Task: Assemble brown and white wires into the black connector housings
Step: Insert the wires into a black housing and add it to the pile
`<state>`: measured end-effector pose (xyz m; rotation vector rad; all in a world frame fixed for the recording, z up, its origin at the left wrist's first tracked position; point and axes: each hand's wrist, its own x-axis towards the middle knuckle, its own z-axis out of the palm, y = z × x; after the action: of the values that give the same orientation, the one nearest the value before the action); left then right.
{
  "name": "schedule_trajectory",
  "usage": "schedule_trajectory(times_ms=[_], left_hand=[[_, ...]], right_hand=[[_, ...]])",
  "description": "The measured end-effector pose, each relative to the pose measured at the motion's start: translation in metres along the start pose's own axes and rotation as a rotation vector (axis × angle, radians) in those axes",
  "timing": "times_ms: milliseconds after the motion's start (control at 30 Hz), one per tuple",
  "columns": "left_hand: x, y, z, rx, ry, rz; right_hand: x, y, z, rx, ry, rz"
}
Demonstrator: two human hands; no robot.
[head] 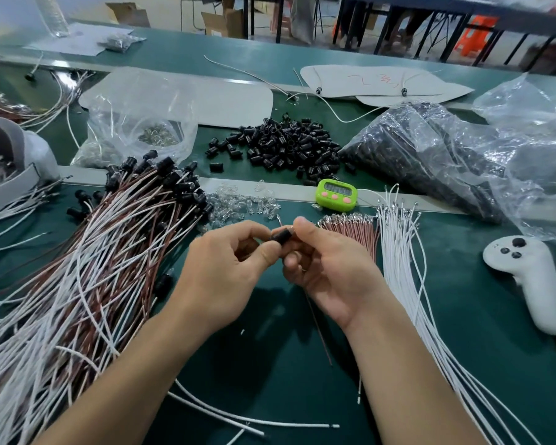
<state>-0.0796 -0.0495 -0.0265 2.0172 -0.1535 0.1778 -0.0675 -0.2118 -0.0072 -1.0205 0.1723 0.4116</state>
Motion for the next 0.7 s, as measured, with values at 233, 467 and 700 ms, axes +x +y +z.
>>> schedule_trajectory(times_ms=[233, 467, 700], left_hand=[[-0.009, 0.004, 0.006, -0.149, 0.141, 0.068], [-0.014, 0.011, 0.007, -0.248, 0.146, 0.061], [-0.017, 0.009, 0.01, -0.153, 0.169, 0.081]], right_hand=[[-0.001, 0.001, -0.002, 0.03, 0.002, 0.043], [-0.005, 0.001, -0.006, 0.062, -0.003, 0.104], [-0.004, 0.002, -0.006, 0.0, 0.004, 0.111]])
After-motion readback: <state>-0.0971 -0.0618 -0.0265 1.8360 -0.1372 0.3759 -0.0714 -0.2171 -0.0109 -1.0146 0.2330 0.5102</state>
